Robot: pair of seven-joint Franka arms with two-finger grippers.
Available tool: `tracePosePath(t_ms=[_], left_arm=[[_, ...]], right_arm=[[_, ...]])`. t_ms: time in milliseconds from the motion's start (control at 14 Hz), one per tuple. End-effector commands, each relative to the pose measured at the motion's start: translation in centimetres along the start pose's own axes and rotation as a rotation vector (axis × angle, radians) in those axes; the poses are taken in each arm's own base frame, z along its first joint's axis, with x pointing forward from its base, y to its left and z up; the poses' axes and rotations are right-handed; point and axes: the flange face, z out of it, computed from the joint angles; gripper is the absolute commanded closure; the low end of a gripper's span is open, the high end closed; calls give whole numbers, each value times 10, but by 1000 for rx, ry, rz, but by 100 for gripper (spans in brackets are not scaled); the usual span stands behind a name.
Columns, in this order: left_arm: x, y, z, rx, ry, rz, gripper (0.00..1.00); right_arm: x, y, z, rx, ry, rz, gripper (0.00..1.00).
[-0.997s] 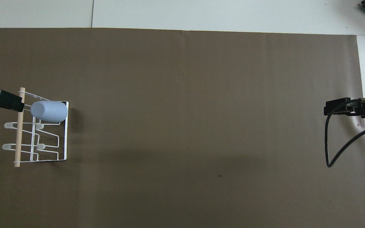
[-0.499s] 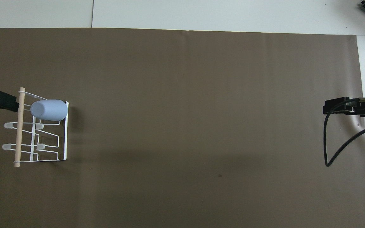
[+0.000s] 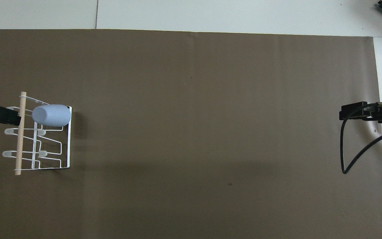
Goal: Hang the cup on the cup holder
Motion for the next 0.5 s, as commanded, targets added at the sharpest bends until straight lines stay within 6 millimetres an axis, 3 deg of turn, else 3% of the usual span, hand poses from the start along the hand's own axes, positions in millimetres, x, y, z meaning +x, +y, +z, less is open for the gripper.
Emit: tracePosePath(t_ms=[0, 427], left_arm=[[-8, -1, -3, -5, 44, 13, 0], [-5, -4, -9, -3, 55, 0, 0]], right_arm=[[-1, -1, 2, -15, 13, -10, 0], [-1, -4, 2, -4, 20, -9, 0]])
